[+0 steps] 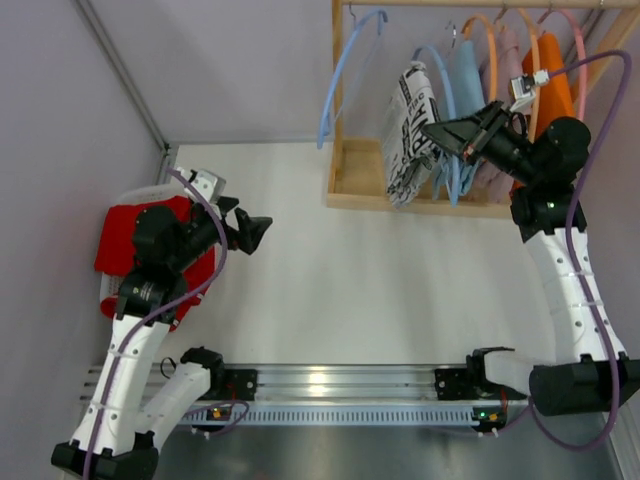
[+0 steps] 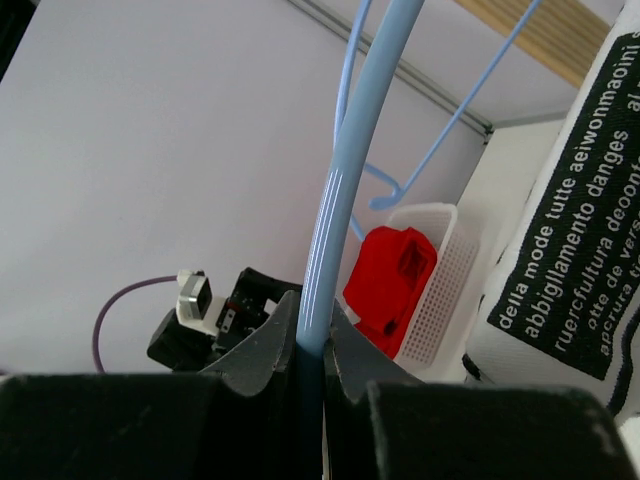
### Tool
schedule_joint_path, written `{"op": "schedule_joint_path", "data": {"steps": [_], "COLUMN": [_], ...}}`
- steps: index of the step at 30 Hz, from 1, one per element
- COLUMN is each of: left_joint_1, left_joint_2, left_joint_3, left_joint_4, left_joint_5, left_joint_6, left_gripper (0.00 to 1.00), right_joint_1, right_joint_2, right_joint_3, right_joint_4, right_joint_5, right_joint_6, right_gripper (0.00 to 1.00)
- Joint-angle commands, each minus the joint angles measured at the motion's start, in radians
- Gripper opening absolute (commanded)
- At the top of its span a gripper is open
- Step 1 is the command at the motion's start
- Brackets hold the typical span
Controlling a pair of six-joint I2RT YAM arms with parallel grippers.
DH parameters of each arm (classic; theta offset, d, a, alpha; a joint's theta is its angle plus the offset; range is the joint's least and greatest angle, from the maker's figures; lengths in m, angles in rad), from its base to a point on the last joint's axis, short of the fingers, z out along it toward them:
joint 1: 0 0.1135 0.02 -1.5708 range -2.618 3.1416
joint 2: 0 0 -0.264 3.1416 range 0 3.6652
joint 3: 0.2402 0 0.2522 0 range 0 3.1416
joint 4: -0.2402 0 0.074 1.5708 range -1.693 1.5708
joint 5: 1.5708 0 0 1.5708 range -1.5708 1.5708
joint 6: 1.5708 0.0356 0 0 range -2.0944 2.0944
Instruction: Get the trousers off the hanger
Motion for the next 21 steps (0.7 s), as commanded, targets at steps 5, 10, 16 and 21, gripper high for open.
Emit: {"op": "schedule_joint_path", "data": {"steps": [5, 10, 16, 21], "left_joint_1": [-0.069, -0.384, -0.791, -0.915], "left_joint_2": [0.002, 0.049, 0.187, 0.354], "left_joint_3": [-0.101, -0.141, -0.195, -0.156], "left_joint_4": [0.156, 0.244, 0.571, 0.864], "left_joint_5": [0.101, -0.098, -0.59, -0.712], "left_joint_6": [0.254, 0.315, 0.412, 0.471], "left_gripper": [0.94, 0.93, 0.93, 0.94], "right_joint_1": [0.02, 0.022, 0.023, 0.026], "right_joint_2": [-0.175, -0.189, -0.177, -0.157], "right_joint_3": [-0.1, -0.129, -0.079, -0.027], "right_joint_4": [0.105, 0.108, 0.09, 0.099], "right_joint_5": [0.07, 0.064, 0.052, 0.043], "right_joint_6": [-0.059, -0.053, -0.053, -0.039], "right_gripper": [0.0, 0.0, 0.0, 0.0]}}
